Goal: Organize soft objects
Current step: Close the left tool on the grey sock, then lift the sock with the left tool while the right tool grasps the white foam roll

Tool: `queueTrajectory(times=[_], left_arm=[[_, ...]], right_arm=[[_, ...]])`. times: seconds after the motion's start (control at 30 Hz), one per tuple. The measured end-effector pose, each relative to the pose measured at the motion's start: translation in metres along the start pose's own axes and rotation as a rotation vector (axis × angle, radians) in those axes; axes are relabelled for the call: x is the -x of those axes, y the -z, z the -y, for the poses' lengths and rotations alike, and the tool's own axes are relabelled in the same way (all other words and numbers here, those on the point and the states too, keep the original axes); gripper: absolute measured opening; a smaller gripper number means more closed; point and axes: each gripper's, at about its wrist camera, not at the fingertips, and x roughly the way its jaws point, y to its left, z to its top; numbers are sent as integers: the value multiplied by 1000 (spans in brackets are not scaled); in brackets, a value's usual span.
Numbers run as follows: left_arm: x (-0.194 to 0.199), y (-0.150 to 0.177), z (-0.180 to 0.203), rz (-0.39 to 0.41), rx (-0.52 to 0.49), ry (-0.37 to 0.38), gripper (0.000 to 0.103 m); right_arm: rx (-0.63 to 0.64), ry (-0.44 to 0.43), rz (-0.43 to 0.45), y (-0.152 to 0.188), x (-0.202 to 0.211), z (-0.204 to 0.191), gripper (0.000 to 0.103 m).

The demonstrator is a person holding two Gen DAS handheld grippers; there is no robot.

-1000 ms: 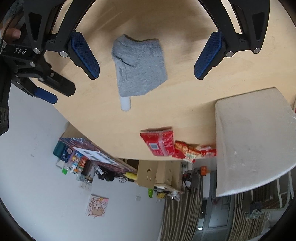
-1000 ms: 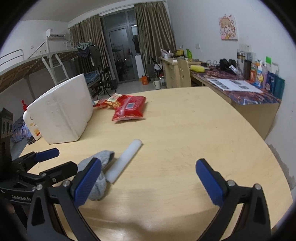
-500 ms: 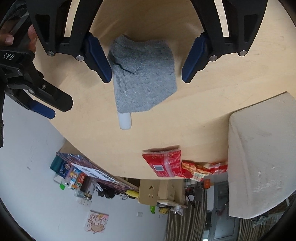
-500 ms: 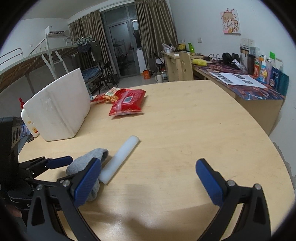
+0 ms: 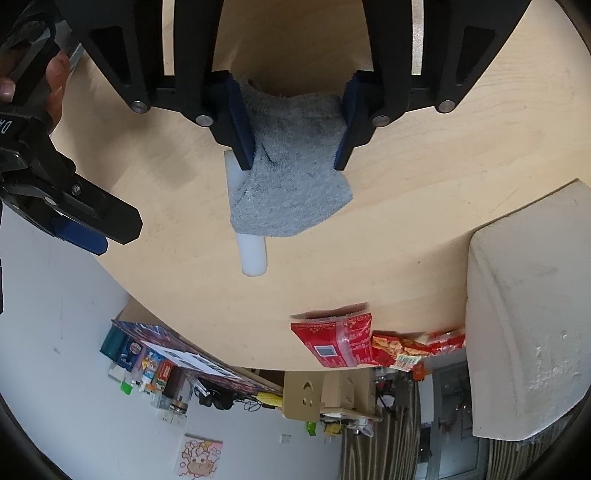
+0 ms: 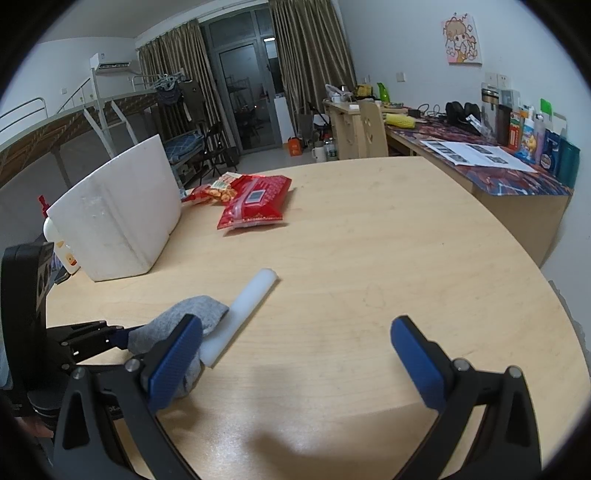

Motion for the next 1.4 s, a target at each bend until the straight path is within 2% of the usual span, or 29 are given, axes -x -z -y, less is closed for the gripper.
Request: queueTrajectory(times=[0.13,0.23,0.53,0.83,1.3,1.4], left_arm=[[2,0,-3,10,13,3,24],[4,-1,-2,22,11,-1,21],[21,-3,-8,77,10,-25,21],[41,-1,-29,127,38,-61,21],[59,6,-57,163,70,-77,21],[61,7,-61,166,78,-76,21]], right_arm=[[5,4,-6,-1,-1,-2,103],[8,3,-14,-1,-2,-4,103],[17,4,-30,-4,-7,-13,103],[25,6,-63,-4,-20,-29,103],[62,20,-94,-6,-34,-56,103],[79,46,-111,-4,-39,-61,103]])
